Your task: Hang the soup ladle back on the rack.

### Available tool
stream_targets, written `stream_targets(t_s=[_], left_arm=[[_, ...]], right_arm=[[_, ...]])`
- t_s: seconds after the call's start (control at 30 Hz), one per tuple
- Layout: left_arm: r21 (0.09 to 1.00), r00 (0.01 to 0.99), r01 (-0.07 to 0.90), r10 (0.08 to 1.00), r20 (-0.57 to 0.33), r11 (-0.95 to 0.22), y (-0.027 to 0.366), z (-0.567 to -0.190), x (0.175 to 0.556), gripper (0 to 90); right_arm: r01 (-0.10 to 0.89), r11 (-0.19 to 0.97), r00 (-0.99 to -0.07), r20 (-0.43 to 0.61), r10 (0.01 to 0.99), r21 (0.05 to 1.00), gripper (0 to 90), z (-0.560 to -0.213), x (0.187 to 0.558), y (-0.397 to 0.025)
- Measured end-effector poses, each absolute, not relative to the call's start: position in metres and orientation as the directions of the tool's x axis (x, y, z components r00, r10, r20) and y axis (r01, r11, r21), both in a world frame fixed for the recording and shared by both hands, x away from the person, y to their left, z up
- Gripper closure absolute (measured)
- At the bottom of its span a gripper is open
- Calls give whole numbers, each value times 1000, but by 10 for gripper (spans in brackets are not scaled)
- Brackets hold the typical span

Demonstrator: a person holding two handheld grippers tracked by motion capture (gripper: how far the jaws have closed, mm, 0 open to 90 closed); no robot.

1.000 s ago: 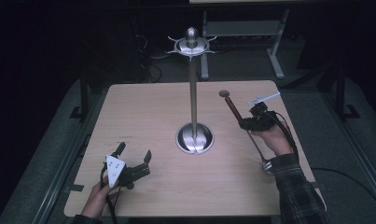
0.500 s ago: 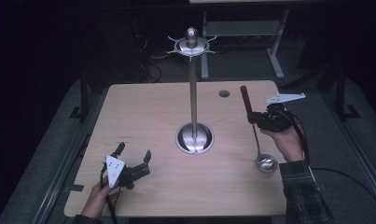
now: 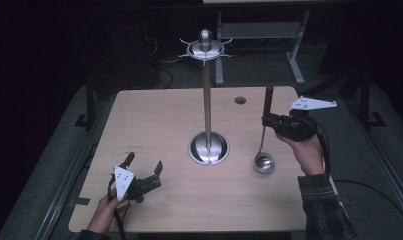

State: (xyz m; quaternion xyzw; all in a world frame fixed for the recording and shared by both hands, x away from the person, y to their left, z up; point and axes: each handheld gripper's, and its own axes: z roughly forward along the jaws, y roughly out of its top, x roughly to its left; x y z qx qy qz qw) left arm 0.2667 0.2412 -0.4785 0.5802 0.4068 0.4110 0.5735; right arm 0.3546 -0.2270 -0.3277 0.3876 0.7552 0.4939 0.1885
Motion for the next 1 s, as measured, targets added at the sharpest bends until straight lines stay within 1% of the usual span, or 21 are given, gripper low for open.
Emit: stream_targets(t_s=[0.37,0.47,0.63,1.0], left_arm=[[1000,331,-2,944,1,0,241,-479,267,2],[1000,331,3,944,17,-19,242,-478,267,2],[1000,331,0,944,-1,1,241,-479,267,3],[1000,332,-1,943,5,-5,241,-478,267,2]], right_arm=[[345,200,-695,107,711,917,734,-303,353,-208],[328,207,-704,92,704,922,733,-294,354,-203],[300,212,-723,76,687,930,734,-277,355,-194],[242,203,-763,57,644,949,733,-247,356,-181]])
